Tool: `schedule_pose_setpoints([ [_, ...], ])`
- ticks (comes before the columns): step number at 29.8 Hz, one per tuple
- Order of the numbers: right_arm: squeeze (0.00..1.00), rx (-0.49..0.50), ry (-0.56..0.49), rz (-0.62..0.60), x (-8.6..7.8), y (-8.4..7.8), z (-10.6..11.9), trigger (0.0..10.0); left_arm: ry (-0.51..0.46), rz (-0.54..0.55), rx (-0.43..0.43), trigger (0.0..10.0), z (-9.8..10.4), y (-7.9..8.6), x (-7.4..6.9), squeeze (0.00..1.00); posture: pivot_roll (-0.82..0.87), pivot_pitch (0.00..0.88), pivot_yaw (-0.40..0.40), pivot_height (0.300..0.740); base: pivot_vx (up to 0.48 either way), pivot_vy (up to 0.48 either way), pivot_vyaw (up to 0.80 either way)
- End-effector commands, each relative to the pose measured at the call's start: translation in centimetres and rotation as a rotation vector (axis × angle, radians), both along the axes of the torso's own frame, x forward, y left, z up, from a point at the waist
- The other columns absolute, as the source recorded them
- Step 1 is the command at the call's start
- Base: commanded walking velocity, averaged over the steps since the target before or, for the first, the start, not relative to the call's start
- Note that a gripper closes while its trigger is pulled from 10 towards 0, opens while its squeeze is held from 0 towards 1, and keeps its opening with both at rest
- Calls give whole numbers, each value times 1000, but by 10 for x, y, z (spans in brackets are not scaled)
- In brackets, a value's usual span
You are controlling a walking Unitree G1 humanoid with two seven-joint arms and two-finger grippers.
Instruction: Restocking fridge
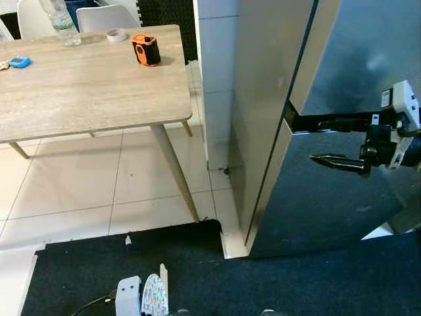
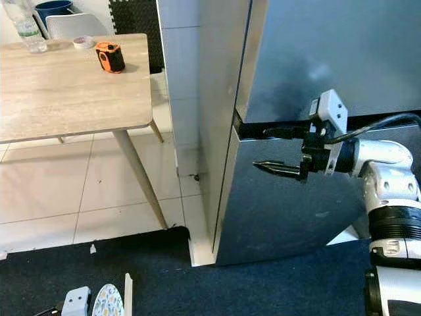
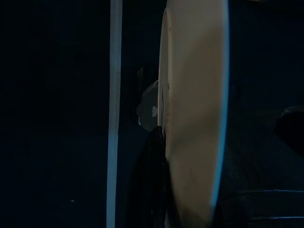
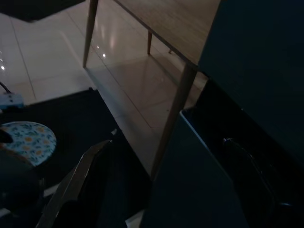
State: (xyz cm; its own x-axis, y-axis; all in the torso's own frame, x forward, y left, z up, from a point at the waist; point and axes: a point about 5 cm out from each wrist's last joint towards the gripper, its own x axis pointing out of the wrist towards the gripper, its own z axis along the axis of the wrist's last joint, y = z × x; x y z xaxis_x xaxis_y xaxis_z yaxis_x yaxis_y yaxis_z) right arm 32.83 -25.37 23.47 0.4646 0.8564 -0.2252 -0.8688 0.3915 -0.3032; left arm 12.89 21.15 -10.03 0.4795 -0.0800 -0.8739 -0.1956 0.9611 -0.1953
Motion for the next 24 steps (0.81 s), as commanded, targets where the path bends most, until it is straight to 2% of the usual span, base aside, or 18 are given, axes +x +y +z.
schedule_pose_setpoints([
  [1,0,-139,-34,-38,4,1,2,10000,27,3,-22,10000,-4,-5,-8,0,-35,53,-21,740,0,0,0],
  [2,0,-265,-60,-93,9,0,-2,10000,25,1,-23,10000,-3,-6,-8,0,-35,53,-21,740,0,0,0],
  [3,0,-293,-71,-114,12,0,-3,10000,25,1,-23,10000,-3,-5,-8,0,-35,53,-21,740,0,0,0],
  [10,0,-406,-79,-167,19,0,-8,10000,23,1,-23,10000,-3,-5,-7,0,-34,56,-21,740,0,0,0],
  [13,0,-419,-72,-159,19,1,-9,10000,22,2,-25,10000,-3,-5,-7,0,-34,56,-21,740,0,0,0],
  [17,0,-433,-44,-114,16,3,-11,10000,23,2,-26,10000,-3,-6,-8,0,-34,56,-21,740,0,0,0],
  [18,0,-474,19,-48,9,3,-16,10000,24,3,-27,10000,-4,-6,-8,0,-34,56,-21,740,0,0,0],
  [19,0,-474,19,-48,9,3,-16,10000,24,3,-27,10000,-4,-6,-8,0,-34,56,-21,740,0,0,0],
  [22,0,-574,176,88,-8,-1,-24,10000,26,4,-30,10000,-4,-6,-9,0,-37,56,-23,740,0,0,0],
  [24,0,-589,192,106,-10,-1,-24,10000,26,4,-30,10000,-4,-6,-9,0,-37,56,-23,740,0,0,0],
])
